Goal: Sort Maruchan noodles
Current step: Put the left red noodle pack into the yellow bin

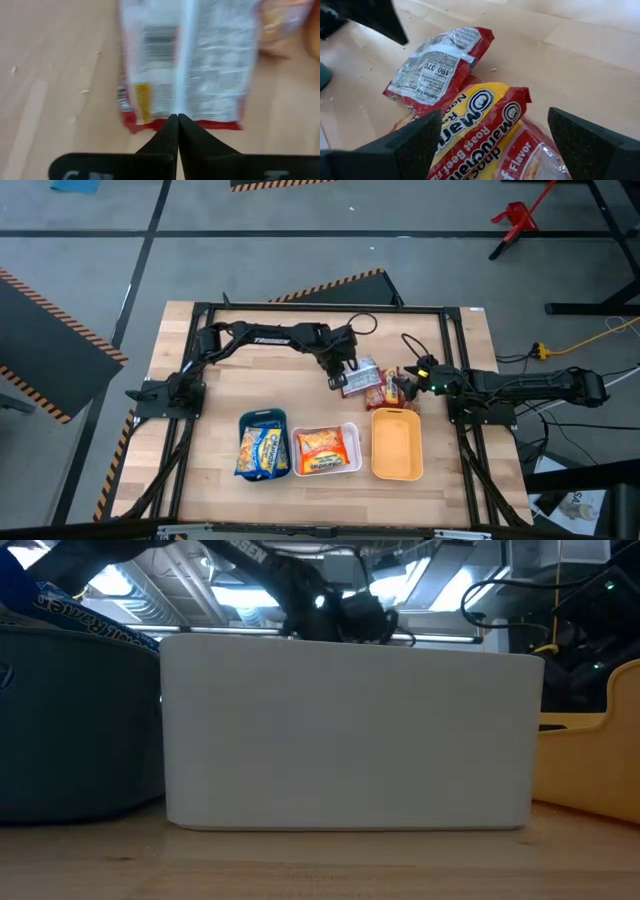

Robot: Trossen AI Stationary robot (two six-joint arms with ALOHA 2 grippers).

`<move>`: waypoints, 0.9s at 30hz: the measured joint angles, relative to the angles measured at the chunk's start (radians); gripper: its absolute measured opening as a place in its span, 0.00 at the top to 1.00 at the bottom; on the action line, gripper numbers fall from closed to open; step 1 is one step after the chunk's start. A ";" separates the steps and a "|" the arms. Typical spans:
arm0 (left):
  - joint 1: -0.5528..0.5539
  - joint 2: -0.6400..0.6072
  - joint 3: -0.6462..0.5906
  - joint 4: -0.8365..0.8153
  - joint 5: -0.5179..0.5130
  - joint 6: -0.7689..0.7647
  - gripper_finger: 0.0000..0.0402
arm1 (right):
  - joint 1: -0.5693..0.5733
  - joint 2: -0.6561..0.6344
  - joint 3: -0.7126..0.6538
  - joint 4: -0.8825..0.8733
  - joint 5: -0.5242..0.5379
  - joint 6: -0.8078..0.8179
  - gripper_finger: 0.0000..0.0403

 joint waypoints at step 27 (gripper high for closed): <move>0.090 -0.062 0.039 0.134 -0.022 -0.033 0.47 | 0.000 0.003 0.000 -0.004 -0.026 -0.027 0.13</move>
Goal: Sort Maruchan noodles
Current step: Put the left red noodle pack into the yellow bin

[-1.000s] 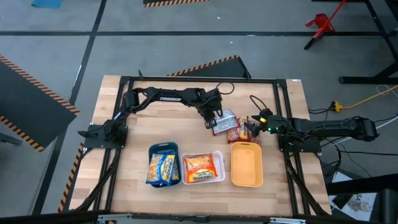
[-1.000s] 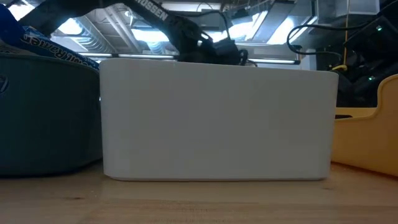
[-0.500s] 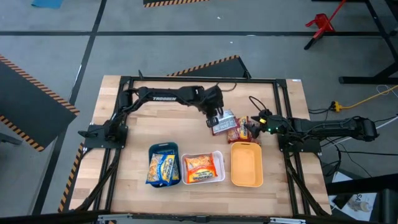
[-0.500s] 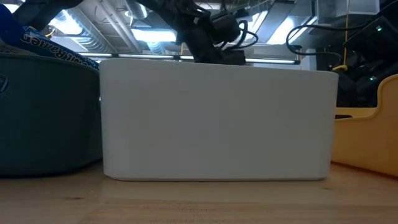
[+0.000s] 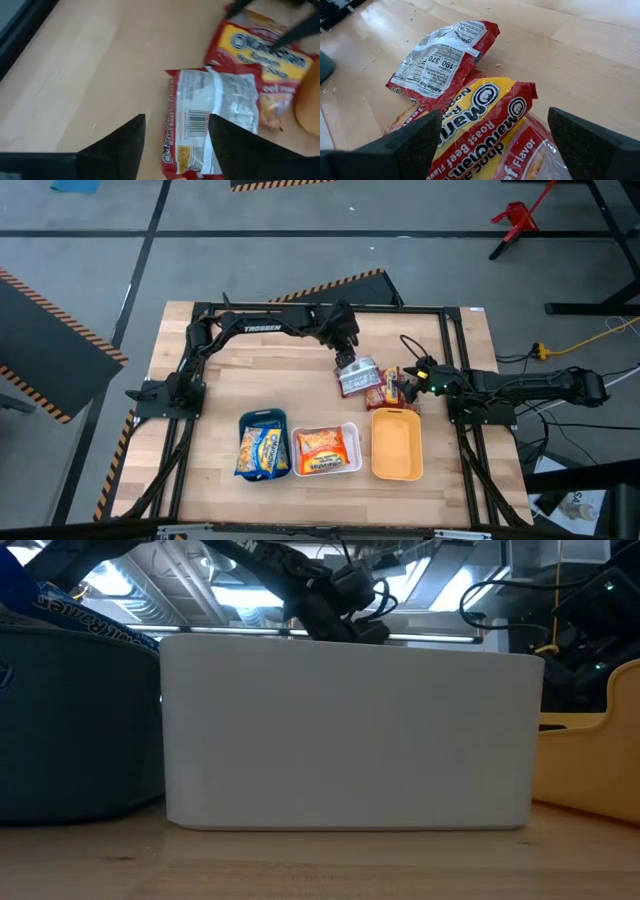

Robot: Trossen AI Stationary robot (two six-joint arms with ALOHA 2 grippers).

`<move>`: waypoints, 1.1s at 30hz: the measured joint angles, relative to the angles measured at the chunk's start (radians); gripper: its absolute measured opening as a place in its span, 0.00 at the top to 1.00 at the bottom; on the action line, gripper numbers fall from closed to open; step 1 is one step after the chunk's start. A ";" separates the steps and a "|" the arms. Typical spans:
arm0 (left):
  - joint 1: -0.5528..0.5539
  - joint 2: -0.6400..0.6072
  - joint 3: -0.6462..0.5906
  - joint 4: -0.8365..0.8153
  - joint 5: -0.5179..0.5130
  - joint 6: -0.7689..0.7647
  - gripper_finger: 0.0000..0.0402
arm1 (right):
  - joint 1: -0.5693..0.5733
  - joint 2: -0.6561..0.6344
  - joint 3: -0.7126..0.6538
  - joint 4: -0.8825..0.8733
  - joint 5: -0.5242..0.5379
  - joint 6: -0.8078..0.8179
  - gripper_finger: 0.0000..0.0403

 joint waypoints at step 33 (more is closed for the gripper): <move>-0.010 0.230 0.013 0.167 0.305 -0.185 0.43 | 0.000 0.000 0.000 0.000 0.008 -0.002 0.13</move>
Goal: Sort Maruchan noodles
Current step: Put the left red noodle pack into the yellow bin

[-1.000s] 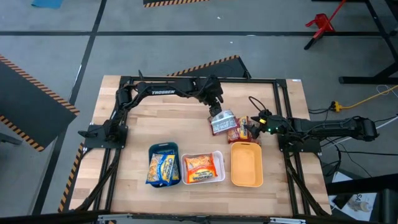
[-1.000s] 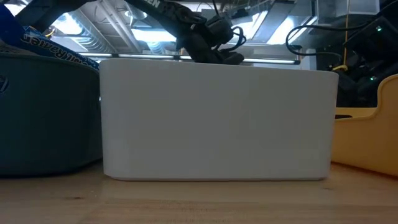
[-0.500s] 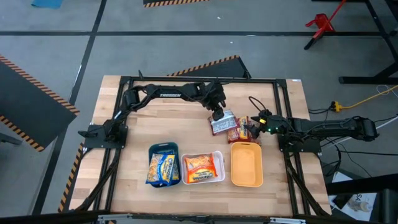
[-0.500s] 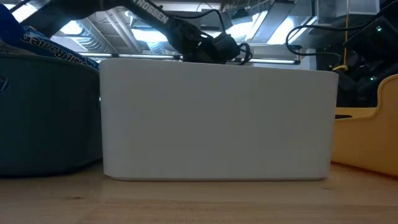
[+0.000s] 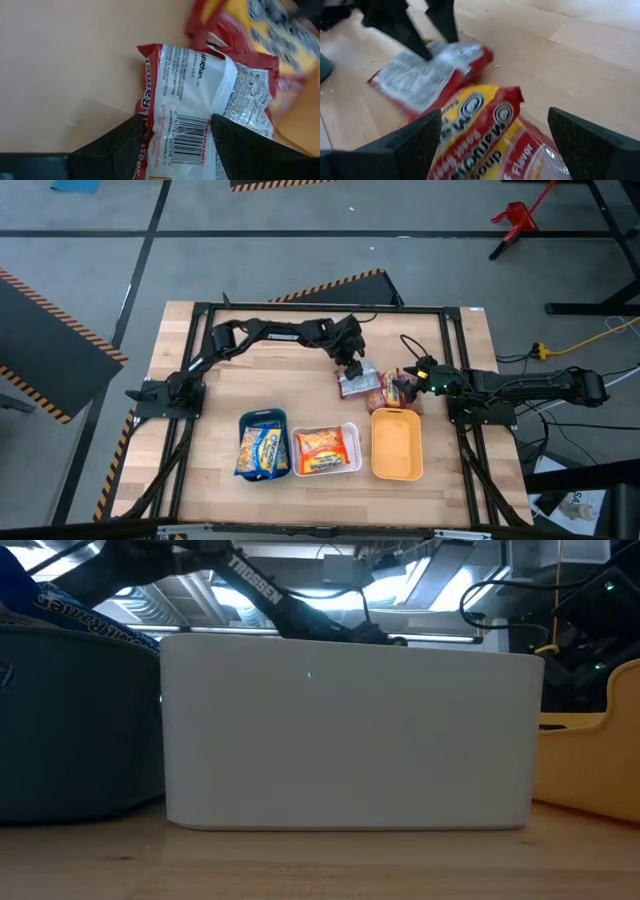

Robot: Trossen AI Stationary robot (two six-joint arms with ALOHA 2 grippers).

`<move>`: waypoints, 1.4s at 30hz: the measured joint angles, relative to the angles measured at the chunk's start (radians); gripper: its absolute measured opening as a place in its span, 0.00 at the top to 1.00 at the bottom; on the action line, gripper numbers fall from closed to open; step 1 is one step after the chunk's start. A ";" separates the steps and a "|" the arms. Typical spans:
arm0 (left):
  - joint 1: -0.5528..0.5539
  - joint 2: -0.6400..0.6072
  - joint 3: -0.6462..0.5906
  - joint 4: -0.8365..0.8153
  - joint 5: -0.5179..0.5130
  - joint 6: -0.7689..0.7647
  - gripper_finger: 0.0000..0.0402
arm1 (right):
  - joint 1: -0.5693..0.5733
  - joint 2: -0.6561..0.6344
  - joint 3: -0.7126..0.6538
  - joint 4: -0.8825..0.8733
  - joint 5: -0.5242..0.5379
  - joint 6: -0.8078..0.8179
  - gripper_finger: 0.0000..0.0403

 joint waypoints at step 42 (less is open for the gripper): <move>-0.070 -0.124 -0.003 -0.110 -0.029 -0.133 1.00 | 0.000 0.000 0.000 0.000 -0.007 -0.001 0.13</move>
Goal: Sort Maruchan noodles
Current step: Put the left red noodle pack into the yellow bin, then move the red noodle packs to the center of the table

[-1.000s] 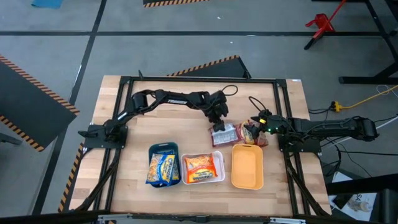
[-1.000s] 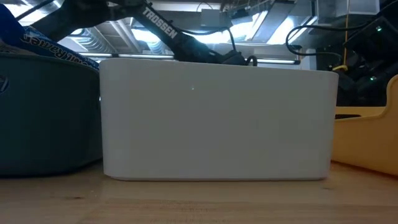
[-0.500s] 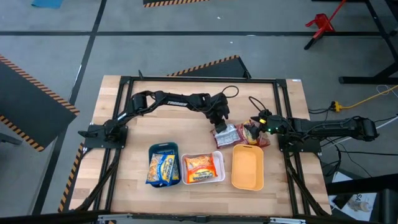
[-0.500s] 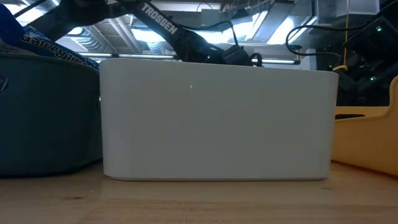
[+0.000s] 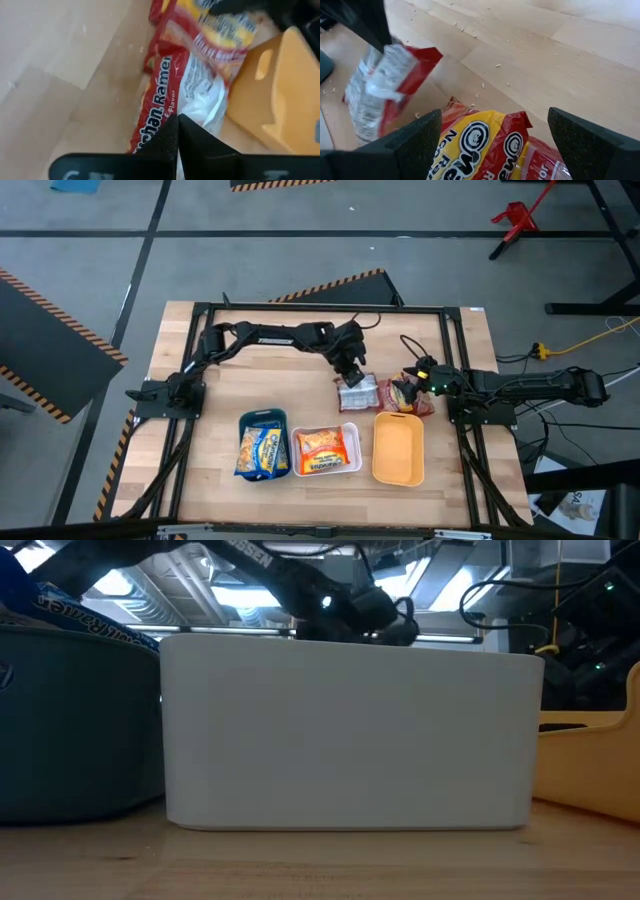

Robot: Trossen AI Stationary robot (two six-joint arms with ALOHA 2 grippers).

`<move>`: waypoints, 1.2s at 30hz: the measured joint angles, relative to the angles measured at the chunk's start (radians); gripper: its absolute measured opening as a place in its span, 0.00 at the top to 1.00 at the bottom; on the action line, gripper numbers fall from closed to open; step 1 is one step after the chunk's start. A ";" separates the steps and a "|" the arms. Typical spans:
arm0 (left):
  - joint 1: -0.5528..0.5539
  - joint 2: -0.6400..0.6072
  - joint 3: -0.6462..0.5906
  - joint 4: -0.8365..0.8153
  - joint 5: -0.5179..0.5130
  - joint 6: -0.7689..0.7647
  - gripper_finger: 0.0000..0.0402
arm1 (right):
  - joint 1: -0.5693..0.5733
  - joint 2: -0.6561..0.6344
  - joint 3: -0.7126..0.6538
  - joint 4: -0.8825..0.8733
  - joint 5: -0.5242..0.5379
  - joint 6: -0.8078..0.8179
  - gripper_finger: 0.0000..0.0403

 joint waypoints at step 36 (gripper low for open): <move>-0.097 -0.150 0.003 0.204 0.037 -0.177 0.98 | 0.000 0.003 0.002 0.002 -0.004 -0.132 0.13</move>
